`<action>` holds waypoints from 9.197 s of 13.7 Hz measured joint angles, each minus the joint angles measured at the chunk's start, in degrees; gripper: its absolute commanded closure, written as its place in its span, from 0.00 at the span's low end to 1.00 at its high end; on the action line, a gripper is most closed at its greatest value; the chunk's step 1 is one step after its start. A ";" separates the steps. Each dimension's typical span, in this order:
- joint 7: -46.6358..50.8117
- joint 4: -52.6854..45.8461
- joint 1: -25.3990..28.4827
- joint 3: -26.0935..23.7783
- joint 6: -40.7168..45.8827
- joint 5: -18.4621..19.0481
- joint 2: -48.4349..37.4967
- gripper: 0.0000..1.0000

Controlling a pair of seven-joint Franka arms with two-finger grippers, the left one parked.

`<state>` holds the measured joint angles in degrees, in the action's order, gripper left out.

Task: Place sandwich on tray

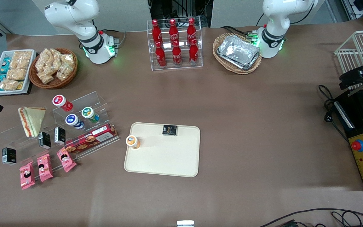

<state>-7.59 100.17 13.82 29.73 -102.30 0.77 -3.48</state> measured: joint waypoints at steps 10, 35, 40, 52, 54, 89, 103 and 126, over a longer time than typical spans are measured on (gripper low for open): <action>-0.63 14.85 -1.54 0.11 -10.71 5.33 -1.64 0.00; -5.94 30.69 -4.25 0.35 -35.63 6.72 4.39 0.46; -5.66 30.59 -4.22 0.32 -35.63 5.61 4.16 0.68; 6.58 14.14 -2.62 -0.15 -15.65 1.59 1.87 0.71; 13.90 11.39 -0.70 -0.26 -12.31 1.53 1.88 0.71; 135.59 -16.31 34.23 -7.99 -42.12 -9.78 48.89 0.73; 125.75 -17.30 24.33 -18.41 -43.24 -10.02 52.50 0.00; 33.01 -14.18 2.96 -16.85 0.76 -8.78 18.91 0.00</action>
<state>25.41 85.99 16.78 12.88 -101.54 -8.01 15.43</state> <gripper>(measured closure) 0.000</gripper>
